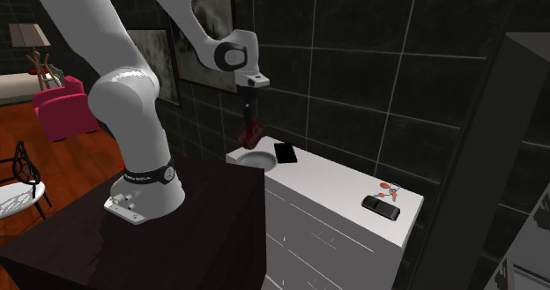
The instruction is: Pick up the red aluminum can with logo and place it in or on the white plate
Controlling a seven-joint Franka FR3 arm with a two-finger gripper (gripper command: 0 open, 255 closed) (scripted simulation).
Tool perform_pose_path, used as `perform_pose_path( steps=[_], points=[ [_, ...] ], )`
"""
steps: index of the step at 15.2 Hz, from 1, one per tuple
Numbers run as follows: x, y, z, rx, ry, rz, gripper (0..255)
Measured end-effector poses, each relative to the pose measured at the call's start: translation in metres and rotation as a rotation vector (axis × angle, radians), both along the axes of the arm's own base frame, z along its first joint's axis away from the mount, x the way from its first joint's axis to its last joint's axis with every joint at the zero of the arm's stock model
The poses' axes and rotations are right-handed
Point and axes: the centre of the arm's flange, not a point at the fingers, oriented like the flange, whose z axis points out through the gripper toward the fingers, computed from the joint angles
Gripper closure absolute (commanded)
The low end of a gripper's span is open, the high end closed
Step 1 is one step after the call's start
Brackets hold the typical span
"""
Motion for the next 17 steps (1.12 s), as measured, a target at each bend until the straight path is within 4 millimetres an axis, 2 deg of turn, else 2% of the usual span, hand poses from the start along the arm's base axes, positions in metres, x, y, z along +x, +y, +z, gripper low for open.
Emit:
perform_pose_path(
  steps=[14, 17],
  points=[
    [-0.001, 0.0, -0.075, 0.0, 0.001, -0.002, 255],
    [-0.001, 0.001, -0.078, 0.001, 0.0, 0.0, 255]
  ],
)
